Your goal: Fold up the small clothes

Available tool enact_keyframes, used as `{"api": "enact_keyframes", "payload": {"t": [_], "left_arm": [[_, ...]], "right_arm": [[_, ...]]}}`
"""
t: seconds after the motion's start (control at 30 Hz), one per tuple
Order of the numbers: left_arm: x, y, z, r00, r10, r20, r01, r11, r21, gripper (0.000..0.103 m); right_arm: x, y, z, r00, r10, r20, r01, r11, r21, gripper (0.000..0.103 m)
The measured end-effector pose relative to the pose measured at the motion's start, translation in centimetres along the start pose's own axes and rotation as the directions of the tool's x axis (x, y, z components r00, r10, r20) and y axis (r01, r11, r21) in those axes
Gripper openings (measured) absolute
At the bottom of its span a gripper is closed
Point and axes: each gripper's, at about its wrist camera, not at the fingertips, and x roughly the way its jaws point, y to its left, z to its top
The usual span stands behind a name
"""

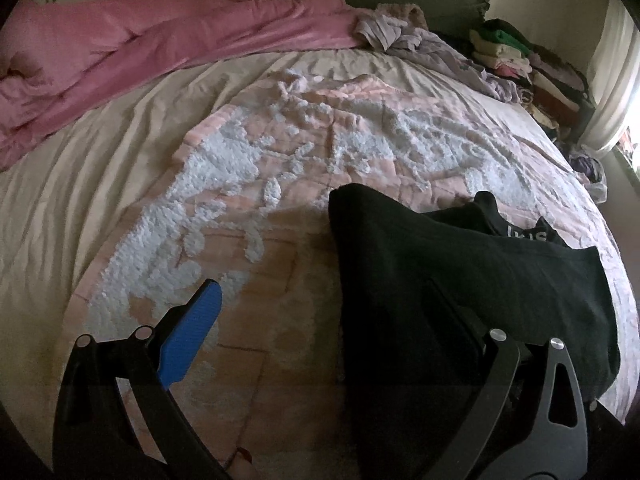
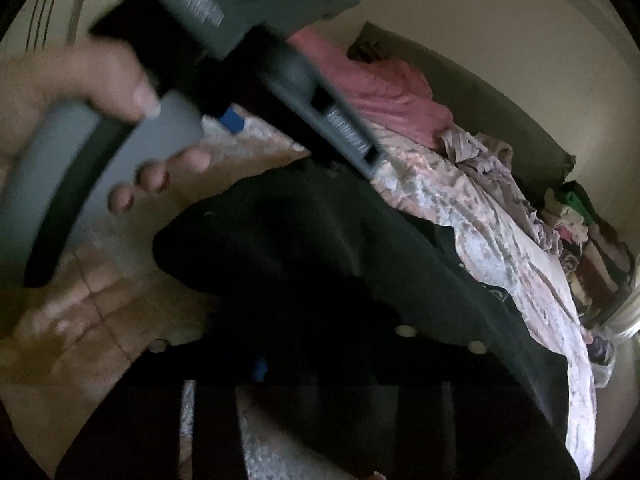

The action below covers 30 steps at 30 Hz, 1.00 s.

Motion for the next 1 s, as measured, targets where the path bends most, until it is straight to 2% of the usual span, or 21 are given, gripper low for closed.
{"api": "enact_keyframes", "payload": {"t": [0.17,0.37,0.5,0.57,0.63,0.67,0.7,0.73,0.83,1.0], "left_arm": [[0.3,-0.2,-0.2,0.999,-0.051,-0.011,0.051,0.999,-0.006,0.093],[0.6,-0.7,-0.5,0.992,-0.120,-0.029,0.120,0.993,-0.012,0.093],[1.0,-1.0,-0.8,0.980,-0.192,-0.046,0.190,0.981,-0.039,0.093],[1.1,-1.2,-0.9,0.973,-0.223,-0.051,0.221,0.974,-0.053,0.082],[1.1,-1.6,-1.1,0.964,-0.258,-0.061,0.254,0.965,-0.065,0.062],[1.1,-1.8,-1.2,0.960,-0.271,-0.067,0.267,0.961,-0.067,0.057],[1.0,-2.3,-1.2,0.954,-0.291,-0.074,0.286,0.956,-0.070,0.046],[0.9,-2.7,-1.2,0.952,-0.297,-0.077,0.292,0.954,-0.069,0.040],[-0.2,-4.1,-1.1,0.958,-0.281,-0.059,0.279,0.960,-0.038,0.031],[-2.9,-6.5,0.0,0.959,-0.282,-0.015,0.282,0.959,-0.017,0.025]], "right_arm": [[-1.0,-1.6,-0.2,0.999,0.044,0.022,-0.046,0.995,0.091,0.017],[-2.0,-1.7,-0.2,0.998,0.030,0.054,-0.034,0.996,0.087,0.016],[-2.3,-2.0,-0.4,0.997,0.029,0.068,-0.036,0.995,0.096,0.016],[-2.5,-2.1,-0.4,0.997,0.028,0.073,-0.035,0.995,0.097,0.016],[-2.6,-2.2,-0.5,0.996,0.029,0.079,-0.037,0.995,0.098,0.015],[-2.7,-2.2,-0.5,0.996,0.028,0.080,-0.036,0.994,0.099,0.015],[-2.8,-2.3,-0.6,0.996,0.028,0.082,-0.037,0.994,0.102,0.015],[-2.9,-2.4,-0.7,0.996,0.029,0.085,-0.038,0.994,0.106,0.015],[-3.5,-3.0,-0.9,0.995,0.018,0.097,-0.030,0.993,0.118,0.015],[-5.3,-4.4,-1.2,0.992,-0.019,0.123,-0.002,0.986,0.169,0.014]]}}
